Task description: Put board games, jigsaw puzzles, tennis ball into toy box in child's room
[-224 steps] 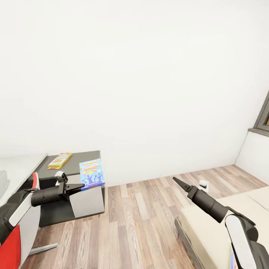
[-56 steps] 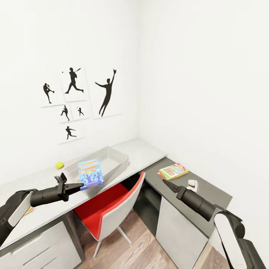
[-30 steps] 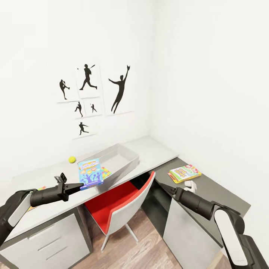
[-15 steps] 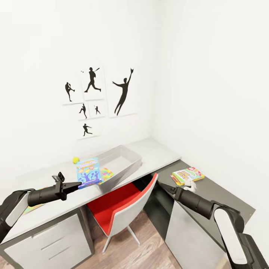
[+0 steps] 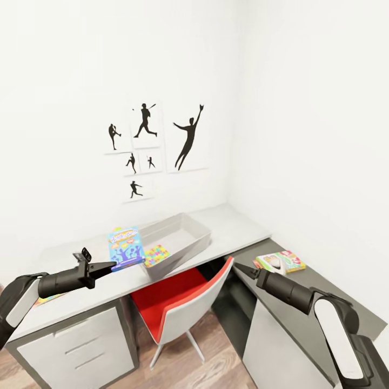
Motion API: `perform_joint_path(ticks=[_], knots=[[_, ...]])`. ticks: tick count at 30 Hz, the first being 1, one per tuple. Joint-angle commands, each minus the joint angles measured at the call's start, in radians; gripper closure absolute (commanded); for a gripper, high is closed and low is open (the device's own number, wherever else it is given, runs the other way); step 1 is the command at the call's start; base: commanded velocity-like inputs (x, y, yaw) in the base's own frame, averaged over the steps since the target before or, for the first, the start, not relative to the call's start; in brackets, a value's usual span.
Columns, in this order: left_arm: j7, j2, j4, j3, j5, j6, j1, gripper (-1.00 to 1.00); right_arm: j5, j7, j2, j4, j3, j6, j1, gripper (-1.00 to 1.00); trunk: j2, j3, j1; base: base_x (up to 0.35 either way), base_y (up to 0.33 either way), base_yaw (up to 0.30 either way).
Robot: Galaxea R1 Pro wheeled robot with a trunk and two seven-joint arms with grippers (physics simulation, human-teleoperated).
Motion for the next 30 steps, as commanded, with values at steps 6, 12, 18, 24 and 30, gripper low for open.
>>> perform_joint_path(ticks=[6,12,18,24,30], knots=[[-0.003,0.002,0.001,-0.003,0.003,0.008,-0.002,1.00,0.002,0.004,0.001,0.000,0.003,0.005,0.000,-1.00,-0.002,0.006,0.001,0.149,-0.056,0.181],[-0.004,0.002,0.001,-0.003,0.003,0.008,-0.002,1.00,0.002,0.004,0.002,0.000,0.005,0.003,0.000,-1.00,-0.002,0.015,0.001,0.184,-0.005,0.184],[-0.005,0.001,0.001,-0.003,0.003,0.008,-0.002,1.00,0.003,0.004,0.000,0.000,0.006,0.004,0.000,-1.00,-0.002,0.023,0.001,0.224,-0.001,0.189],[-0.005,0.001,0.001,-0.002,0.004,0.008,-0.002,1.00,0.003,0.004,0.000,0.000,0.006,0.003,0.000,-1.00,-0.002,0.032,0.001,0.162,0.000,0.190],[-0.004,0.001,0.001,-0.003,0.003,0.008,-0.001,1.00,0.003,0.004,-0.001,0.000,0.006,0.003,0.000,-1.00,-0.002,0.040,0.001,0.016,0.000,0.190]])
